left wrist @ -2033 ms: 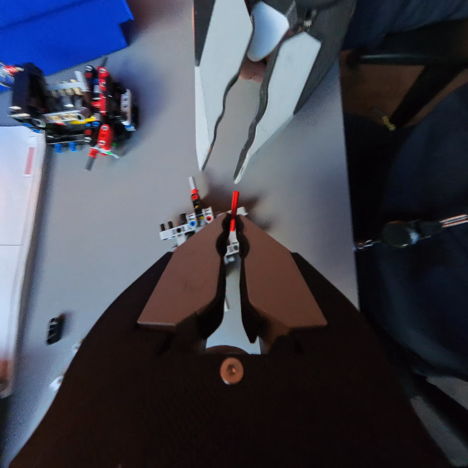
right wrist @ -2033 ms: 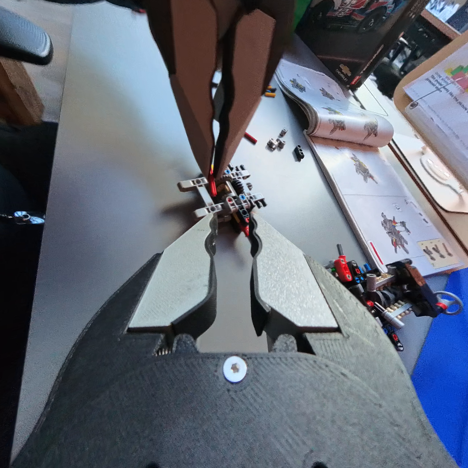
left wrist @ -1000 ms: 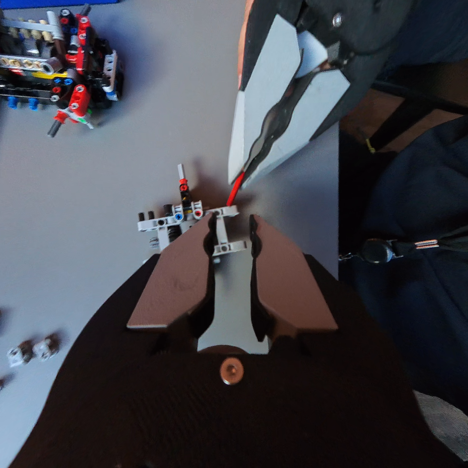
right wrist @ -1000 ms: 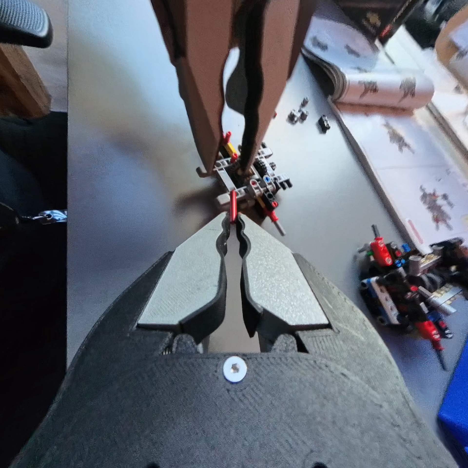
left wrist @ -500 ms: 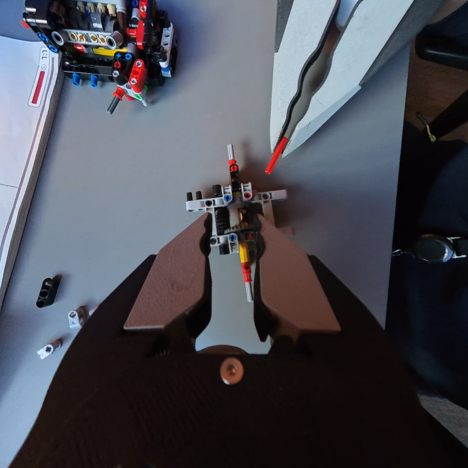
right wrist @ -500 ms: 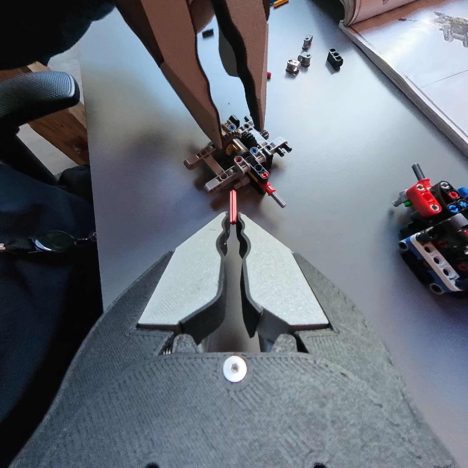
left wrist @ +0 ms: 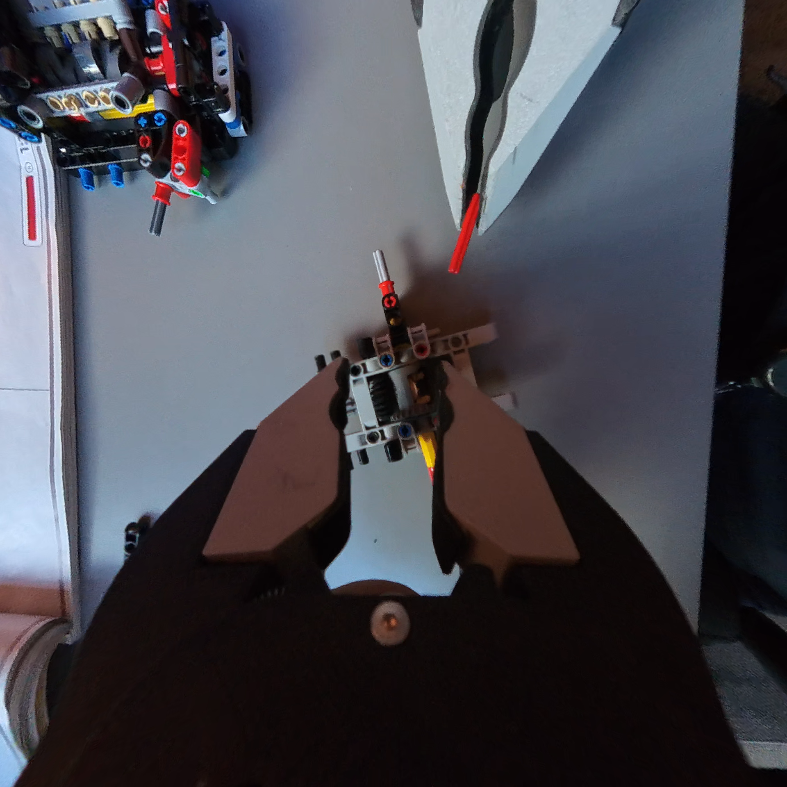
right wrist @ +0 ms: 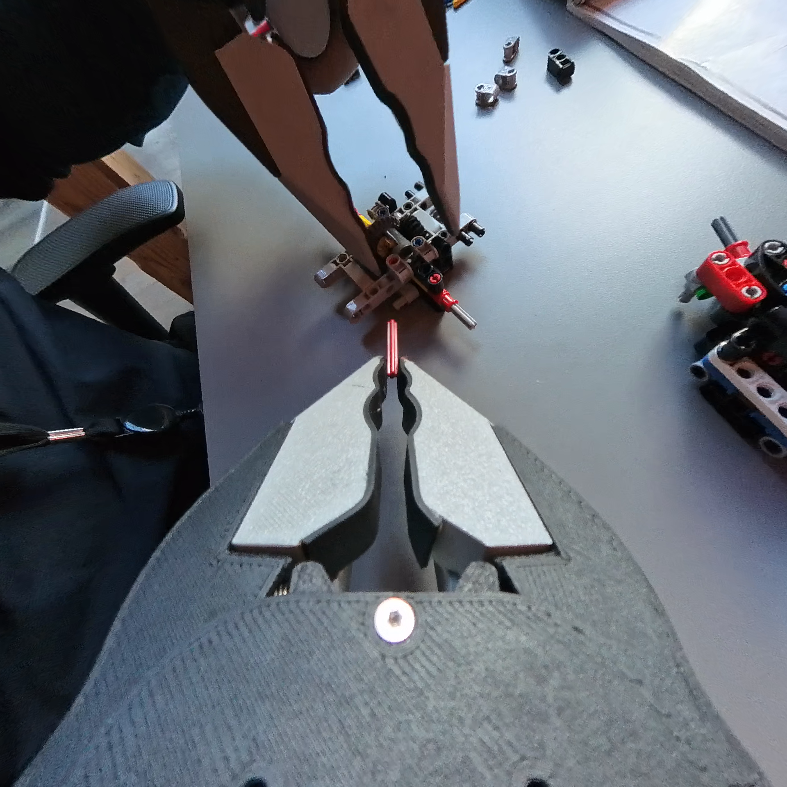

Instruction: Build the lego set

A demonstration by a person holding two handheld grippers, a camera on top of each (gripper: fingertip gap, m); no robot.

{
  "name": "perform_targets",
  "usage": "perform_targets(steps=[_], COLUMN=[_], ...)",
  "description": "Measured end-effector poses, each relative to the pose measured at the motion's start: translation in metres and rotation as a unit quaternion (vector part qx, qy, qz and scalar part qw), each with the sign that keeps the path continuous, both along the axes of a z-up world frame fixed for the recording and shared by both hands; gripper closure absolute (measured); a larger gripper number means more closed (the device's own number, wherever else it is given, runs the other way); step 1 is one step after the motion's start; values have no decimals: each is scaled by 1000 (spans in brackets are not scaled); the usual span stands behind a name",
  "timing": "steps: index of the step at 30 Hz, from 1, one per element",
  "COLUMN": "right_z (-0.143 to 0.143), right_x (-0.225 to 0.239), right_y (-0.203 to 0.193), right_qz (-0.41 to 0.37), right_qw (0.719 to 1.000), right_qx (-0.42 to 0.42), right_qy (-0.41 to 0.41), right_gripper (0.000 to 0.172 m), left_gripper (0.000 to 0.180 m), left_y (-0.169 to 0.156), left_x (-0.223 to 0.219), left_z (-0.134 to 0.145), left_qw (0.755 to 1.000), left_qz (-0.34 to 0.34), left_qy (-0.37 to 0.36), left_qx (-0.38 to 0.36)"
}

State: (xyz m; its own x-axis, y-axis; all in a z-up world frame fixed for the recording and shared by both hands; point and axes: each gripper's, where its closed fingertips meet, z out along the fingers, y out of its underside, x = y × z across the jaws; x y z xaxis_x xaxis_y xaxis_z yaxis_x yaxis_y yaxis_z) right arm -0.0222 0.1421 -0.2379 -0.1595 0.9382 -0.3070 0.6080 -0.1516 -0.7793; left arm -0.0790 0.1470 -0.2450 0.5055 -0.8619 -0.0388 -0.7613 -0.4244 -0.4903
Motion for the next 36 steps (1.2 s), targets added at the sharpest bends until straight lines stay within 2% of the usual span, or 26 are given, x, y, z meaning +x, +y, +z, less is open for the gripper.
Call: perform_targets(steps=[6,8,13,17,19,22,27,36], right_z=[-3,-7,-8,-1,1,-1,-8,-1], right_x=[5,8,11,8,7,4,3,7], right_y=[1,7,10,9,8,5,6,12], right_qz=[12,7,6,-2,-2,3,-2,-14], right_qw=[1000,999,999,1000,1000,1000,1000,1000], right_qx=[15,32,35,3,-5,1,19,25], right_qy=[-5,-16,-20,-2,2,-5,-21,0], right_gripper=[170,170,170,170,170,170,170,170], left_gripper=[141,137,133,133,133,133,142,132], left_y=[1,1,-15,-7,0,5,-13,-35], left_x=[3,-5,-9,-16,-14,-23,-20,14], left_z=[-1,6,33,17,13,10,5,15], left_qw=[999,999,998,997,998,1000,995,976], left_qz=[-22,-9,18,-1,-8,25,90,166], left_qy=[28,33,-27,34,26,7,-27,-120], left_qx=[-2,1,50,70,49,-4,-40,-73])
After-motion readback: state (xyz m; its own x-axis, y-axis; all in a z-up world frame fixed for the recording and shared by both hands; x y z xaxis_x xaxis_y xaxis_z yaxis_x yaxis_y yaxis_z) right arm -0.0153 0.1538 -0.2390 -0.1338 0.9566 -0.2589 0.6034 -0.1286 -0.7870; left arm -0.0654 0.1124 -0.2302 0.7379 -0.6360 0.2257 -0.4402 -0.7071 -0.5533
